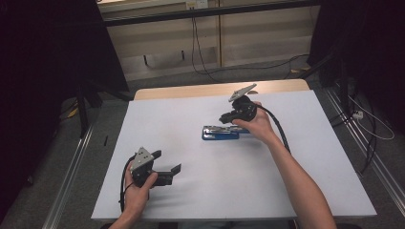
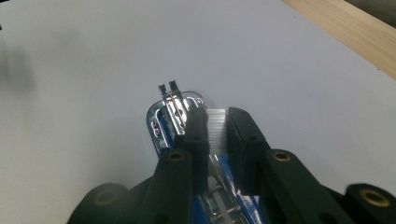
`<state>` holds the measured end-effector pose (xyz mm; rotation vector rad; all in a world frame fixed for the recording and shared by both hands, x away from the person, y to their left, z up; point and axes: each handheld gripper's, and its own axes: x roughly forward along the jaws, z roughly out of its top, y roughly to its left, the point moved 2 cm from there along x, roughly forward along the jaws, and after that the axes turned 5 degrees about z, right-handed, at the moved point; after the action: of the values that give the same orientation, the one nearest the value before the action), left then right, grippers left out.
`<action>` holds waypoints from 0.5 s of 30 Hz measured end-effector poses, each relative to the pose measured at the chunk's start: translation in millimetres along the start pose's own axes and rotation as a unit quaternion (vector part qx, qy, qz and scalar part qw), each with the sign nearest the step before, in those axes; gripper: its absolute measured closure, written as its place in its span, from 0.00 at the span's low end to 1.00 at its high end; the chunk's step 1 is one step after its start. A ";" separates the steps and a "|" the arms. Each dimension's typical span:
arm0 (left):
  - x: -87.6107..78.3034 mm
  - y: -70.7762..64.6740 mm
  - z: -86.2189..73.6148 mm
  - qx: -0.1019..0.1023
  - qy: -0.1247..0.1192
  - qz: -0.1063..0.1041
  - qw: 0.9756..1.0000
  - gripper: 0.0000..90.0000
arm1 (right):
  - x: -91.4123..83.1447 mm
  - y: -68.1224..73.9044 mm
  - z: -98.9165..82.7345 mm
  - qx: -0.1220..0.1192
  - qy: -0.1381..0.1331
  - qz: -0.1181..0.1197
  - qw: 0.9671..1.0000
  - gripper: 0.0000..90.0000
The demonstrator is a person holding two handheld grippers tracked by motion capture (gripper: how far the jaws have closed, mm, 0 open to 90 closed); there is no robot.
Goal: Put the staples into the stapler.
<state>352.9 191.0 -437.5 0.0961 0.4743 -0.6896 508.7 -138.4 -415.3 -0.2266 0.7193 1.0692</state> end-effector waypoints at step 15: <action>2.2 -1.5 -0.3 0.002 0.001 -0.003 1.000 0.05 | 14.4 12.4 12.6 -0.029 0.011 0.020 0.999 0.88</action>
<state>353.3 188.6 -438.6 0.0992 0.4754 -0.6972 507.4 -115.8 -412.9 -0.2749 0.7149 1.1292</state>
